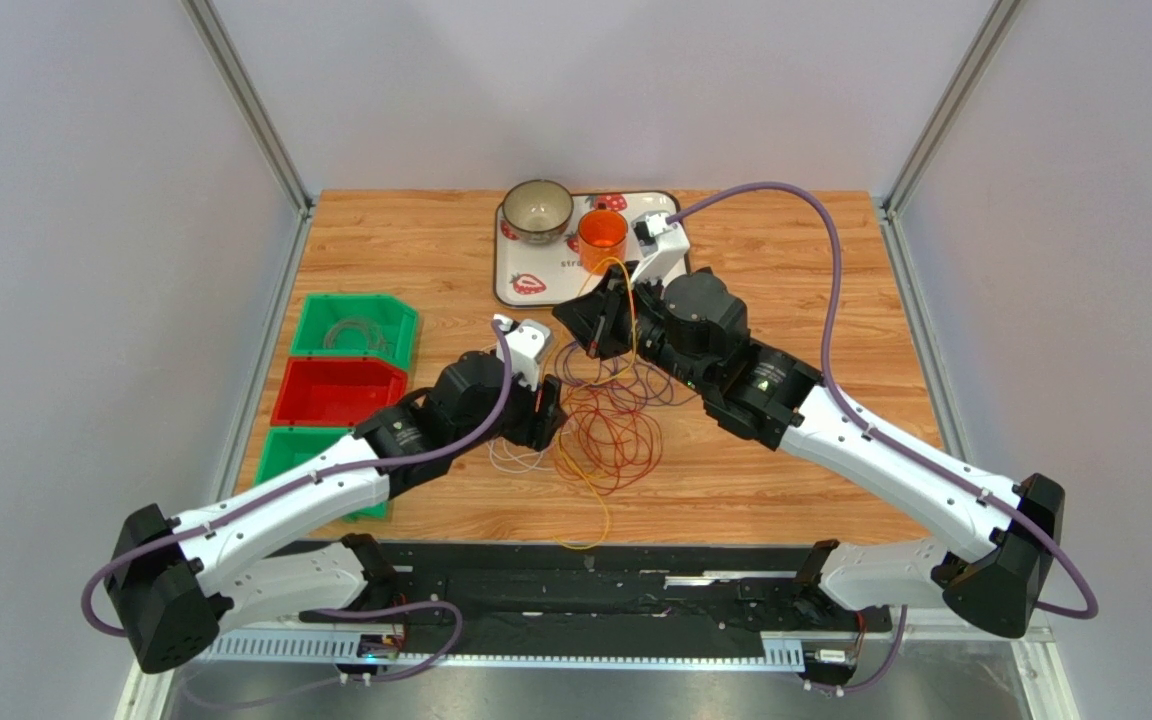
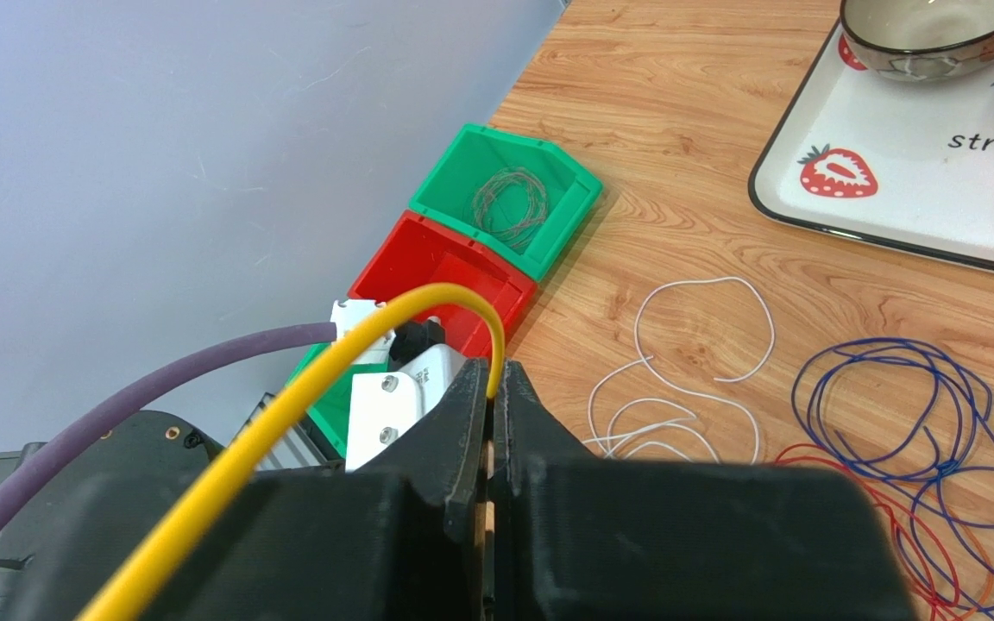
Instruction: Untangle the cables
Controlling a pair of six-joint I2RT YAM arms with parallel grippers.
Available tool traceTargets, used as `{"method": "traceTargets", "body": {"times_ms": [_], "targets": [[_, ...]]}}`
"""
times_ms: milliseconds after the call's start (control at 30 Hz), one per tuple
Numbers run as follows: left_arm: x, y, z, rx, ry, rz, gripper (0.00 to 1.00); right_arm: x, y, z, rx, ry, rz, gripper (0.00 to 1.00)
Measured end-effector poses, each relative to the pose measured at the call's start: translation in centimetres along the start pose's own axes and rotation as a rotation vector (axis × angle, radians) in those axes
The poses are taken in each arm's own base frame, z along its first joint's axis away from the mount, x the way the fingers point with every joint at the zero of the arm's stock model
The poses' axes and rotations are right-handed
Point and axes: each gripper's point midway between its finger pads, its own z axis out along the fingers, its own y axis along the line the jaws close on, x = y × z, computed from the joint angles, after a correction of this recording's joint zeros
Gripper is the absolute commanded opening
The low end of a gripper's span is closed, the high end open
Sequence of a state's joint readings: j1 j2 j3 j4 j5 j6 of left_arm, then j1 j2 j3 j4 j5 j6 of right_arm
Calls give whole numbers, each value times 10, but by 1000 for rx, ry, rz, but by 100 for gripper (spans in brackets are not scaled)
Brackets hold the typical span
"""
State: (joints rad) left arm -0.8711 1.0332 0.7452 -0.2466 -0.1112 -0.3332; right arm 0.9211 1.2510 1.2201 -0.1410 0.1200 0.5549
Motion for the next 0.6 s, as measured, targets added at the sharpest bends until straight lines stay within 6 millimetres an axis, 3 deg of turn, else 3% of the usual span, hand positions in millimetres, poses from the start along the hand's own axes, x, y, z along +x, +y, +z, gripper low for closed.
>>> {"method": "traceTargets", "body": {"times_ms": [100,200,233,267,500,600], "targets": [[-1,0,4,-2,-2,7,48,0,0,0,-1,1,3,0],[-2,-1,10,-3,-1,8,24,0,0,0,-2,2,7,0],[-4,-1,12,-3,0,14,5,0,-1,0,-2,2,7,0],[-5,-2,14,-2,-2,14,0,-1,-1,0,-1,1,8,0],[-18,-6,10,6,-20,23,0,-8,-6,-4,8,-10,14,1],[-39,-5,-6,-26,-32,25,0,-12,-11,-8,23,-17,15,9]]}}
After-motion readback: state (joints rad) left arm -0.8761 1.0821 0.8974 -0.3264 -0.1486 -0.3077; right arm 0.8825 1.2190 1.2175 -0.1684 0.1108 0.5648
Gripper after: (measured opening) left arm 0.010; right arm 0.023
